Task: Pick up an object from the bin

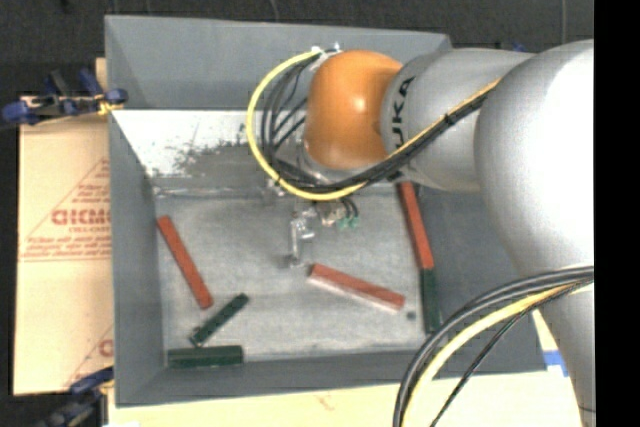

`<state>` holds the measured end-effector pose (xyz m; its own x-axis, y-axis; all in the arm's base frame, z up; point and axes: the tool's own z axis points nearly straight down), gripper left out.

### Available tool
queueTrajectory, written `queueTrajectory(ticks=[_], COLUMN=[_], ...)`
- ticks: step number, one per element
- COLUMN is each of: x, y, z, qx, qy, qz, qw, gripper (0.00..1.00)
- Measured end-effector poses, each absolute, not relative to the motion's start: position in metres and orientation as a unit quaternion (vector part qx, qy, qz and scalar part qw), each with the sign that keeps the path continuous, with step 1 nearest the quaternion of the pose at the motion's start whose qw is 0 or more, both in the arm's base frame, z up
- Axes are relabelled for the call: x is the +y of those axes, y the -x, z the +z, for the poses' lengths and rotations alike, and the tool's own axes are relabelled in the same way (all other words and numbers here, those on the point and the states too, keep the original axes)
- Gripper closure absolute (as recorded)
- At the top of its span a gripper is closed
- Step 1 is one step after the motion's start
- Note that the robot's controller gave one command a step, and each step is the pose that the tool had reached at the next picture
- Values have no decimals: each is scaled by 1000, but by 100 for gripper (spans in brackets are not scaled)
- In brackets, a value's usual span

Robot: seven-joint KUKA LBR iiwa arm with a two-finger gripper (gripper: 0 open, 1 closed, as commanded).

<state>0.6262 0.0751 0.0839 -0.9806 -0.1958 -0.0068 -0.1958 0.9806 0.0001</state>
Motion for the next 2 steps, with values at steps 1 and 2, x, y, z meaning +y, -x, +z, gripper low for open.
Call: queueTrajectory(ticks=[1, 2], x=[39, 14], y=[-637, -616], z=[92, 97], qx=[984, 971], qy=[178, 241], qz=[0, -2], qw=[3, 2], gripper=[0, 0])
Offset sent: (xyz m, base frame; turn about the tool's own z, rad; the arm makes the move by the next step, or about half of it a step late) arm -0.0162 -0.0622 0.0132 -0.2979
